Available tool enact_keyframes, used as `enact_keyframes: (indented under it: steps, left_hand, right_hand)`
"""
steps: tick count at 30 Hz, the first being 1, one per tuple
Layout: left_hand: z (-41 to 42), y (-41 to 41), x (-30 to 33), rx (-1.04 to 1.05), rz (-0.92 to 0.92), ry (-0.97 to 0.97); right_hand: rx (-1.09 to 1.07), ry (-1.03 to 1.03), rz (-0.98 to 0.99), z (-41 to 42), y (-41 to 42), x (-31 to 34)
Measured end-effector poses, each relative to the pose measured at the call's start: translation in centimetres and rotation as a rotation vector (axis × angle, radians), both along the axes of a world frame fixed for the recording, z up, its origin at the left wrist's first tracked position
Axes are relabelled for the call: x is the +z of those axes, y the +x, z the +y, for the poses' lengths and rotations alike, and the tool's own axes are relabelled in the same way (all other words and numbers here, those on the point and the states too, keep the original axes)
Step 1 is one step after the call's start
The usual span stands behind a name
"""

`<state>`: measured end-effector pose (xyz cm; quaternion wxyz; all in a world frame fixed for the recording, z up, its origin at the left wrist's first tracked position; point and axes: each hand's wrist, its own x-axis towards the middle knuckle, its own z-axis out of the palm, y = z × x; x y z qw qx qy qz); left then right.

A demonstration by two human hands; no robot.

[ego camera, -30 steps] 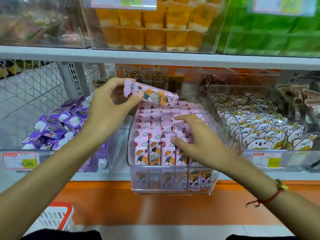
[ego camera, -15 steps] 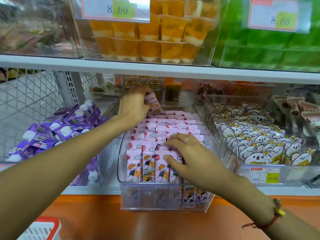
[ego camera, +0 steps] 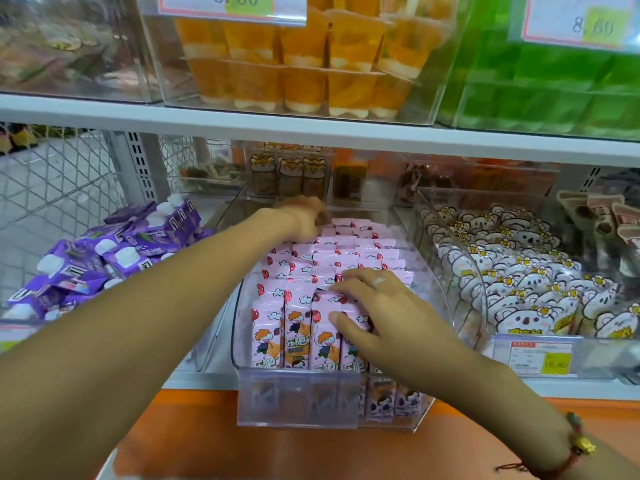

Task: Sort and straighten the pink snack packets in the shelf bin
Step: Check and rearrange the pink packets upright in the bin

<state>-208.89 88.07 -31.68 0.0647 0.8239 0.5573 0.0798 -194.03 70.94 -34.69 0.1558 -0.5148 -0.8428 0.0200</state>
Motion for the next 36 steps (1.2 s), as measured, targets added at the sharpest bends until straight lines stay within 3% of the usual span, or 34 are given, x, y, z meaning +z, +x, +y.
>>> enact_keyframes:
  steps: [5,9,13,16,23,27,33,36]
  left_hand:
    - [-0.3,-0.4,0.3,-0.07,0.011,0.098]
    - [-0.5,0.0,0.6,-0.022,0.144,-0.004]
    - [-0.5,0.2,0.7,0.047,0.048,0.057]
    - [-0.6,0.2,0.9,0.126,-0.181,0.104]
    - [-3.7,-1.0,2.0,0.269,-1.006,0.138]
    - [-7.7,-1.7,2.6,0.388,-1.503,0.065]
    - [-16.4,-2.9,1.8,0.245,-1.583,0.025]
    - [-19.0,-2.8,0.8,0.205,-1.607,-0.046]
  right_hand:
    - [0.001,0.017,0.017,-0.3,-0.1,0.2]
    - [0.009,0.079,0.089,-0.6,-0.3,1.1]
    - [0.042,0.071,0.076,-1.0,-0.3,1.5]
    - [0.059,0.043,0.037,-1.3,-0.1,1.1]
    - [0.08,0.069,0.028,-1.5,0.2,0.7]
    - [0.079,0.064,0.056,-1.6,0.1,0.8]
    - [-0.032,0.257,0.54,-2.4,-0.8,2.0]
    - [-0.01,0.089,0.649,-2.9,-1.6,2.4]
